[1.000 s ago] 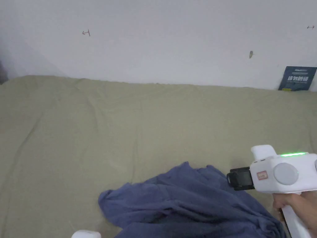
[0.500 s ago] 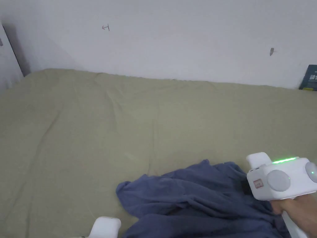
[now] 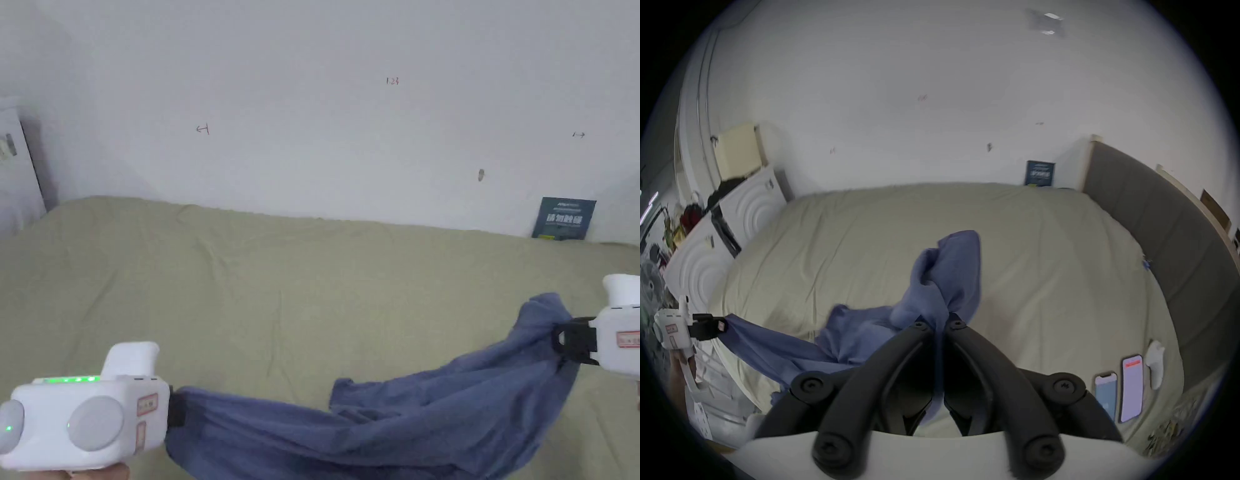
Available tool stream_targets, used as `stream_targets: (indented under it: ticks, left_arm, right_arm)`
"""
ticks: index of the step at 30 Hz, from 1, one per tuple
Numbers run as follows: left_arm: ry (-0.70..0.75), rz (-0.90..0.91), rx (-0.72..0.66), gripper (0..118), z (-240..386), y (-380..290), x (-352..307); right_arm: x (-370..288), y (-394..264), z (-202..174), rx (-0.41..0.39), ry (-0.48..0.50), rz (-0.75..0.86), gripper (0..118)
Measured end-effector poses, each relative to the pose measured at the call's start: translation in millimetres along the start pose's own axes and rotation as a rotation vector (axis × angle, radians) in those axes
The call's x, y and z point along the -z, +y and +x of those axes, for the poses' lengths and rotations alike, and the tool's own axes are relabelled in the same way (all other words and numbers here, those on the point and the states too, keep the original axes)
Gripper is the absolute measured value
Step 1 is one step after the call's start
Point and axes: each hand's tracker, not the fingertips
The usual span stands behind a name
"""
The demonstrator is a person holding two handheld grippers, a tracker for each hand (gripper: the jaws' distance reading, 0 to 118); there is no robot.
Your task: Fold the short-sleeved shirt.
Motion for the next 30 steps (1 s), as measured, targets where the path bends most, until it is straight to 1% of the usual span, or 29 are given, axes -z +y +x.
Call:
stream_targets:
  ticks: [3,4,8,9,14,18,22,27,30]
  left_arm:
    - [0.021,0.081,0.0,0,-1.8,24.3,-30.8]
    - [0.02,0.116,-0.005,0,-1.9,31.8,-40.0]
    - [0.017,0.182,0.021,0,8.7,64.7,-80.9]
    - [0.017,0.204,0.028,0,12.2,70.8,-88.5]
    - [0.043,0.282,0.069,0,31.3,105.0,-123.5]
    - [0.048,0.317,0.066,0,37.0,131.4,-137.6]
    - [0.059,0.341,0.062,0,39.9,150.7,-141.1]
    - [0.066,0.347,0.044,0,43.4,169.3,-130.2]
    - [0.098,0.341,0.066,0,47.8,182.7,-118.5]
  right_arm:
    - [-46.2,-6.4,13.6,0.033,-0.021,0.056,6]
    - [-57.2,-6.3,19.0,0.061,-0.025,0.077,6]
    - [-96.0,-7.2,33.1,0.137,0.0,0.128,6]
    - [-103.7,-6.4,32.6,0.143,0.001,0.135,6]
    - [-129.9,9.9,25.4,0.142,-0.011,0.191,6]
    - [-139.5,27.0,20.7,0.15,-0.019,0.23,6]
    - [-139.7,43.7,16.0,0.127,-0.034,0.244,6]
    - [-128.0,64.7,11.3,0.129,-0.054,0.255,6]
    - [-114.4,80.6,8.6,0.118,-0.063,0.245,6]
